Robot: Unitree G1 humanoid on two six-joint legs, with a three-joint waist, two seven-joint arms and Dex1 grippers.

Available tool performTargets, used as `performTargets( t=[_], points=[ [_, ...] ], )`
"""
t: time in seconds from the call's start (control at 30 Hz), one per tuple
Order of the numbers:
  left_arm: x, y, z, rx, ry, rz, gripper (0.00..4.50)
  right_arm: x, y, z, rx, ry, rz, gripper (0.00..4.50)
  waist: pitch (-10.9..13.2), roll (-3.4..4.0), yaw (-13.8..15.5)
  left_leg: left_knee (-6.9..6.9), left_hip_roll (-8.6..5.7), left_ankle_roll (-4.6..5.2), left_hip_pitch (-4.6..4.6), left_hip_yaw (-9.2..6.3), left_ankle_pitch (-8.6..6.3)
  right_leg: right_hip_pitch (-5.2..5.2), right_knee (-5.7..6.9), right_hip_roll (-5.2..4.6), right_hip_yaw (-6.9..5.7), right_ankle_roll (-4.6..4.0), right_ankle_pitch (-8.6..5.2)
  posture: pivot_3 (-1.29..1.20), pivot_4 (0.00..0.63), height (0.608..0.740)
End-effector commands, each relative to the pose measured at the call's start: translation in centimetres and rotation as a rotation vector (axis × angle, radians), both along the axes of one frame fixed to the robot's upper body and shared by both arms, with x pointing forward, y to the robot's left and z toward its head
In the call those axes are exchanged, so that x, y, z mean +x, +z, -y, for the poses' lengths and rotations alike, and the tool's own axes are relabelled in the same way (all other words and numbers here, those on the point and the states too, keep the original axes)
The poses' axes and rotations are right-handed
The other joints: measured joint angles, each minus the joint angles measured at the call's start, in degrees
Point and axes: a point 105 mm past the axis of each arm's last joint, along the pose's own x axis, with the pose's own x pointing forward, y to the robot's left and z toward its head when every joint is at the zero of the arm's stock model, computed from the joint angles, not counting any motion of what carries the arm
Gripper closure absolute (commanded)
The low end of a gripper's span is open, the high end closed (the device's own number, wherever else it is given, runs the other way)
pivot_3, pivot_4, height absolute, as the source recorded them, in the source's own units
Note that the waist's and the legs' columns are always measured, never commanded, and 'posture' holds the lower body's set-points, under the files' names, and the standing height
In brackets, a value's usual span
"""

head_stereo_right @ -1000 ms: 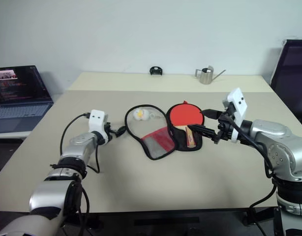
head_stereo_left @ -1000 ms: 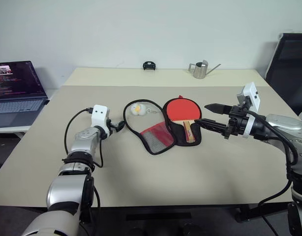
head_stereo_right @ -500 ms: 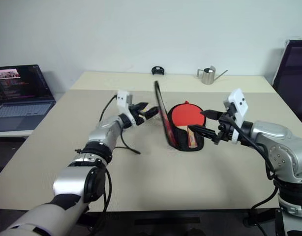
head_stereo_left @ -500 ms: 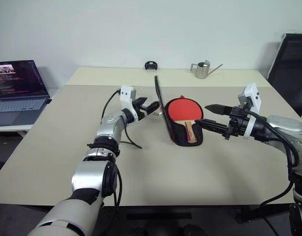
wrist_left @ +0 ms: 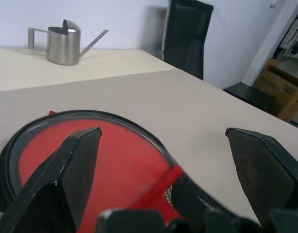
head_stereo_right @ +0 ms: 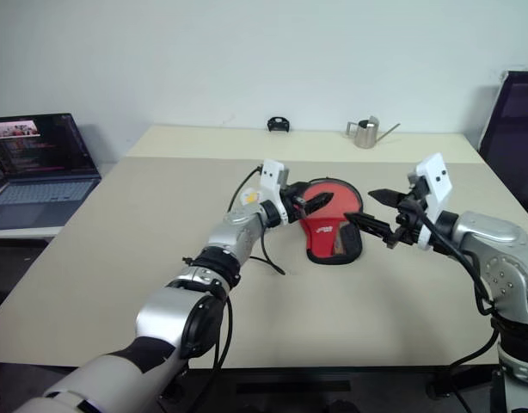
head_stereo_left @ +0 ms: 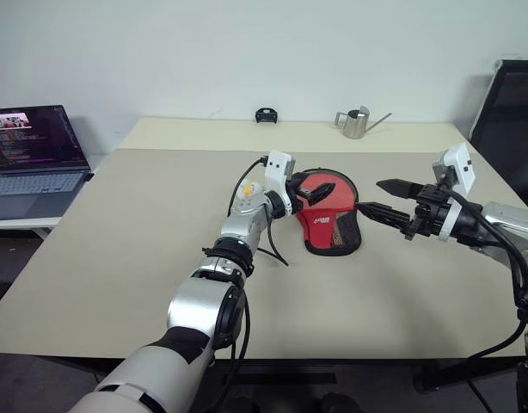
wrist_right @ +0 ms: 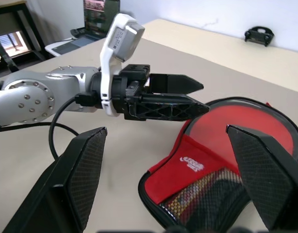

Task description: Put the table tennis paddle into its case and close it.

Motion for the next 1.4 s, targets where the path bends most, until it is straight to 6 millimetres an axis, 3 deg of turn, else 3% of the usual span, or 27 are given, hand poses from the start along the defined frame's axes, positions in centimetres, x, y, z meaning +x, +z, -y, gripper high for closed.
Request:
performTargets(
  t=[0.03, 0.17, 0.4, 0.53, 0.77, 1.07, 1.4],
  points=[
    [-0.3, 4.0, -1.3, -0.053, -0.053, 0.118, 0.00, -0.3, 1.0, 0.2, -0.022, -0.018, 0.063, 0.20, 0.00, 0.00, -0.06, 0.00, 0.01, 0.00, 0.00, 0.00, 0.00, 0.00, 0.01, 0.01, 0.01, 0.00, 0.00, 0.00, 0.150, 0.740],
    [-1.6, 5.3, -4.6, -0.060, -0.138, 0.169, 0.00, 0.1, -0.4, -0.3, 0.004, -0.011, 0.000, 0.20, 0.00, 0.01, -0.33, 0.06, 0.03, 0.00, 0.01, 0.00, 0.00, 0.00, 0.05, 0.05, 0.02, 0.00, 0.00, 0.00, 0.150, 0.740],
    [-6.4, 7.0, -10.6, -0.035, -0.250, 0.190, 0.00, 4.1, -3.7, -0.1, 0.029, -0.125, -0.136, 0.20, 0.00, 0.04, -1.27, 0.29, 0.08, -0.02, 0.05, -0.01, 0.01, 0.00, 0.34, 0.06, 0.11, -0.01, 0.00, 0.00, 0.150, 0.740],
    [-7.6, 6.8, -13.0, 0.015, -0.201, 0.197, 0.00, 7.0, -5.2, 0.1, 0.015, -0.213, -0.176, 0.20, 0.00, 0.04, -1.12, 0.44, 0.04, -0.01, 0.12, -0.01, 0.01, 0.02, 0.57, 0.04, 0.11, 0.00, -0.01, 0.00, 0.150, 0.740],
    [-9.2, 4.2, -16.5, 0.121, -0.114, 0.142, 0.00, 11.5, -7.4, 0.1, -0.010, -0.342, -0.208, 0.20, 0.00, 0.05, -1.36, 0.41, 0.06, -0.01, 0.20, 0.04, 0.01, 0.02, 0.66, 0.06, 0.18, -0.01, -0.01, 0.00, 0.150, 0.740],
    [-10.7, 3.9, -18.2, 0.134, -0.065, 0.127, 0.00, 14.1, -10.3, -0.9, -0.025, -0.401, -0.271, 0.20, 0.01, 0.06, -1.37, 0.39, 0.07, -0.01, 0.17, 0.04, 0.01, -0.01, 0.64, 0.04, 0.18, -0.01, -0.01, 0.00, 0.150, 0.740],
    [-10.9, 4.4, -18.0, 0.131, -0.063, 0.138, 0.00, 14.9, -11.7, -0.5, -0.045, -0.457, -0.308, 0.20, 0.01, 0.07, -1.49, 0.38, 0.07, -0.02, 0.20, 0.06, 0.01, -0.01, 0.66, 0.04, 0.19, -0.01, -0.01, 0.00, 0.150, 0.740]
  ],
)
